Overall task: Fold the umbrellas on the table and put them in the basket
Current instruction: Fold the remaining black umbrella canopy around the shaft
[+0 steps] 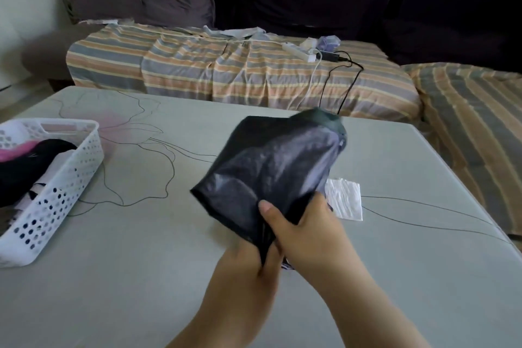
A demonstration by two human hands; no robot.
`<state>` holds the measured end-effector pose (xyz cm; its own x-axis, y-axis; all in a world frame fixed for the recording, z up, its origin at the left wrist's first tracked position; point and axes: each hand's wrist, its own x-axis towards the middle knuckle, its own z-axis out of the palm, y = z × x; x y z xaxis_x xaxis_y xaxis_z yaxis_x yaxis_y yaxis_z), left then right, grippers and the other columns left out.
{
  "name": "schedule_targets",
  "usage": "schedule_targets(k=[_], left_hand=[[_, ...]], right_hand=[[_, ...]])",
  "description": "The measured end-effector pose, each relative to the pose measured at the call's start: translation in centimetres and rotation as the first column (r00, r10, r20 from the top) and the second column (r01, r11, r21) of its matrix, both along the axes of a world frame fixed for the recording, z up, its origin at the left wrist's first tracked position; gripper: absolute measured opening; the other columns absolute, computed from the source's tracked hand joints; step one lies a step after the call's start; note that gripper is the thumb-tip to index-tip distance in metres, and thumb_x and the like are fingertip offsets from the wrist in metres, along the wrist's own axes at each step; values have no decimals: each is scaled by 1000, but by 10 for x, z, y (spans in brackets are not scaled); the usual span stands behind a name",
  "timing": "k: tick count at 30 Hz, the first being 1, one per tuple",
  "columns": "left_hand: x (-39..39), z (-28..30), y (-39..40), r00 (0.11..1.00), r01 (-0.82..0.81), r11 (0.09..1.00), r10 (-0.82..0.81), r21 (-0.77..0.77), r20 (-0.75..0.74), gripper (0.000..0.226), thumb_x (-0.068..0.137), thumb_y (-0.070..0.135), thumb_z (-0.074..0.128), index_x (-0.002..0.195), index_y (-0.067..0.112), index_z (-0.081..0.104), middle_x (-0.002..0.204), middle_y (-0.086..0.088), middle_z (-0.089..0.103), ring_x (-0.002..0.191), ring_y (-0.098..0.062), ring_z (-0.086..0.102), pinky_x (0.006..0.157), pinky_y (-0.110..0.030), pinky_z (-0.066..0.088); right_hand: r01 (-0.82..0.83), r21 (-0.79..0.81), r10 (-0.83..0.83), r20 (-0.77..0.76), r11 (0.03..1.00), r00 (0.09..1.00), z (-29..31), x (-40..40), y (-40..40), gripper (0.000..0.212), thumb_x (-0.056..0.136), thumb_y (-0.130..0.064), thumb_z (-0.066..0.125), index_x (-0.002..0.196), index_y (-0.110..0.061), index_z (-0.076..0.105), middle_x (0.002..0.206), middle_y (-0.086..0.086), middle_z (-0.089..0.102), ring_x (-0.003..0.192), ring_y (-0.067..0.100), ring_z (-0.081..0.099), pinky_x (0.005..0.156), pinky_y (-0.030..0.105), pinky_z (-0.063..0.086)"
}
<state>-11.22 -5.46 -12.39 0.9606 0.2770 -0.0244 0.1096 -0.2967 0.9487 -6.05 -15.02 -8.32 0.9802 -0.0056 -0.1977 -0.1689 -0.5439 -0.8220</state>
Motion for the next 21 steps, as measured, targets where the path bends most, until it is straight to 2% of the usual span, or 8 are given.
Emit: schedule_targets(k=[2, 5, 7, 9, 12, 15, 18, 21], left_hand=[[-5, -3, 4, 992, 53, 961, -81, 271, 94, 82, 69, 82, 17, 104, 16, 50, 76, -5, 66, 69, -24, 61, 65, -37, 48], [1, -6, 8, 941, 62, 889, -204, 454, 271, 74, 82, 61, 19, 137, 14, 38, 65, 2, 66, 61, -17, 61, 41, -14, 32], [3, 3, 7, 935, -5, 901, -149, 433, 321, 74, 85, 52, 30, 149, 24, 8, 56, 7, 63, 51, -14, 58, 38, -10, 28], [2, 9, 8, 964, -85, 972, 25, 217, 265, 75, 80, 59, 37, 138, 50, -8, 57, 9, 63, 54, -11, 59, 46, -22, 41], [2, 18, 16, 984, -175, 976, 171, 126, 46, 55, 75, 61, 53, 116, 29, 35, 66, 13, 66, 62, -3, 60, 60, -25, 45], [7, 24, 24, 964, 62, 998, -54, 25, -260, 55, 77, 67, 51, 85, 14, 65, 65, 6, 71, 55, -4, 60, 57, -21, 42], [10, 28, 34, 934, 201, 970, -232, -139, -271, 54, 68, 63, 65, 77, 10, 71, 72, 0, 73, 63, -8, 66, 52, -12, 41], [14, 24, 36, 947, 162, 914, -249, -371, -201, 52, 58, 55, 76, 81, 8, 74, 79, -10, 74, 69, -18, 70, 62, -22, 49]], right_hand=[[107, 246, -97, -53, 963, 994, -6, 0, 3, 52, 70, -52, 73, 103, -19, 51, 88, -2, 67, 81, 18, 66, 69, 37, 57], [235, 584, -201, -124, 777, 972, -10, 2, 1, 26, 80, -24, 74, 101, -14, 61, 84, 3, 74, 76, 21, 70, 57, 29, 52], [265, 717, -236, -143, 645, 961, -6, 1, 0, 14, 85, -9, 68, 99, -11, 63, 86, 7, 75, 80, 22, 72, 59, 30, 54], [254, 804, -262, -127, 538, 957, -4, 1, 2, 14, 88, -2, 63, 99, -10, 64, 90, 7, 75, 86, 20, 72, 71, 32, 56], [215, 871, -252, -109, 442, 961, -1, -1, 5, 17, 90, 2, 58, 100, -10, 64, 92, 6, 75, 88, 19, 72, 77, 32, 57], [210, 875, -225, -120, 435, 967, -7, -3, 4, 18, 90, -1, 59, 107, -6, 63, 99, 11, 74, 94, 24, 71, 88, 43, 55], [219, 868, -177, -155, 446, 972, -12, -7, 5, 20, 89, -6, 61, 109, -1, 63, 101, 17, 72, 96, 31, 70, 92, 50, 52], [206, 870, -133, -163, 447, 978, -10, -10, 6, 17, 88, -5, 61, 103, 1, 64, 95, 18, 72, 85, 30, 71, 75, 42, 57]])
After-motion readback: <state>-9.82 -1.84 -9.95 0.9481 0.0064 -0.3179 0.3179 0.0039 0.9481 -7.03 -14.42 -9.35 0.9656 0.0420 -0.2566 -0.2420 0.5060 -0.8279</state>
